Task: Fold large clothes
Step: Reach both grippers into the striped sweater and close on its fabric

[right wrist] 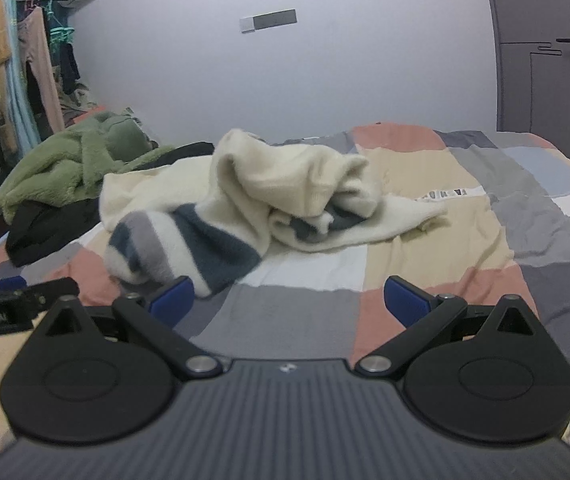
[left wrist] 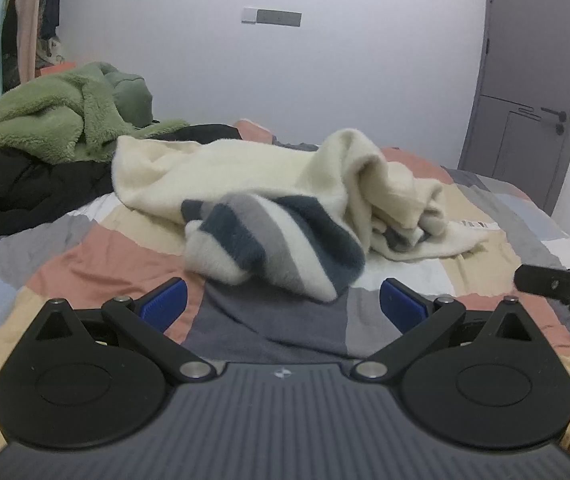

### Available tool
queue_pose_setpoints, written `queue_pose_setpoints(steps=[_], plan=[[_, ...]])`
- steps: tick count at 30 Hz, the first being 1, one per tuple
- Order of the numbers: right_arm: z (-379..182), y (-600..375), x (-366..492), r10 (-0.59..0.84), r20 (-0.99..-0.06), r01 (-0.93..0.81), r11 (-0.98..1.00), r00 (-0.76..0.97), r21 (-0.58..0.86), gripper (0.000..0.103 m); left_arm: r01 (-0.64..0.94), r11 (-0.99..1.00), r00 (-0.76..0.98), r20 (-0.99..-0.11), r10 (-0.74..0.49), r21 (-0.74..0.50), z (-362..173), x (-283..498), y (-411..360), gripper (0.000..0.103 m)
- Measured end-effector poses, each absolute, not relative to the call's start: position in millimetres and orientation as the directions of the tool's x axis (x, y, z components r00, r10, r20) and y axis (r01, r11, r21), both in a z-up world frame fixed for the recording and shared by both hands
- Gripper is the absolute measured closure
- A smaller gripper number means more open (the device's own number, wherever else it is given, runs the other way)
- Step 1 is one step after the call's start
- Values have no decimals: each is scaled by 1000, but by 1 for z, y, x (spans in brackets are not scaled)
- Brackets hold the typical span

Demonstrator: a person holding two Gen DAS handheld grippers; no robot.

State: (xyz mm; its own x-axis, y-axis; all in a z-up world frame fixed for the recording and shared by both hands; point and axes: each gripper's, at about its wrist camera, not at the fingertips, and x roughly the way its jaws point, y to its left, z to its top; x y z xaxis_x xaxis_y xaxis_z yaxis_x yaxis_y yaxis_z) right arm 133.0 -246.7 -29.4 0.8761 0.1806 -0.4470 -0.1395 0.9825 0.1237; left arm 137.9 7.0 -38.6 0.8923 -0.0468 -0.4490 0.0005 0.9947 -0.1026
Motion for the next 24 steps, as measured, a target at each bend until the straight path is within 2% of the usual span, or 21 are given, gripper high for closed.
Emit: queue_pose_setpoints(steps=[9,16,21,24], plan=[[-8,-251,200,139,-472,-71,985,870,158,0,-4,997,868,-495,-36,-79,-46,216,0,0],[-22,-267,266,207,-526,8,926,825,378,0,24,996,841,-536,-69,-90,-76,271,-1,0],[-46,-282,292,222,-446,20,879,867,477,1,42,996,840,-537,-77,-77,-105,294,-2,0],[-70,-293,315,290,-394,2,803,872,596,1,36,998,851,-522,-59,-53,-114,305,-4,0]])
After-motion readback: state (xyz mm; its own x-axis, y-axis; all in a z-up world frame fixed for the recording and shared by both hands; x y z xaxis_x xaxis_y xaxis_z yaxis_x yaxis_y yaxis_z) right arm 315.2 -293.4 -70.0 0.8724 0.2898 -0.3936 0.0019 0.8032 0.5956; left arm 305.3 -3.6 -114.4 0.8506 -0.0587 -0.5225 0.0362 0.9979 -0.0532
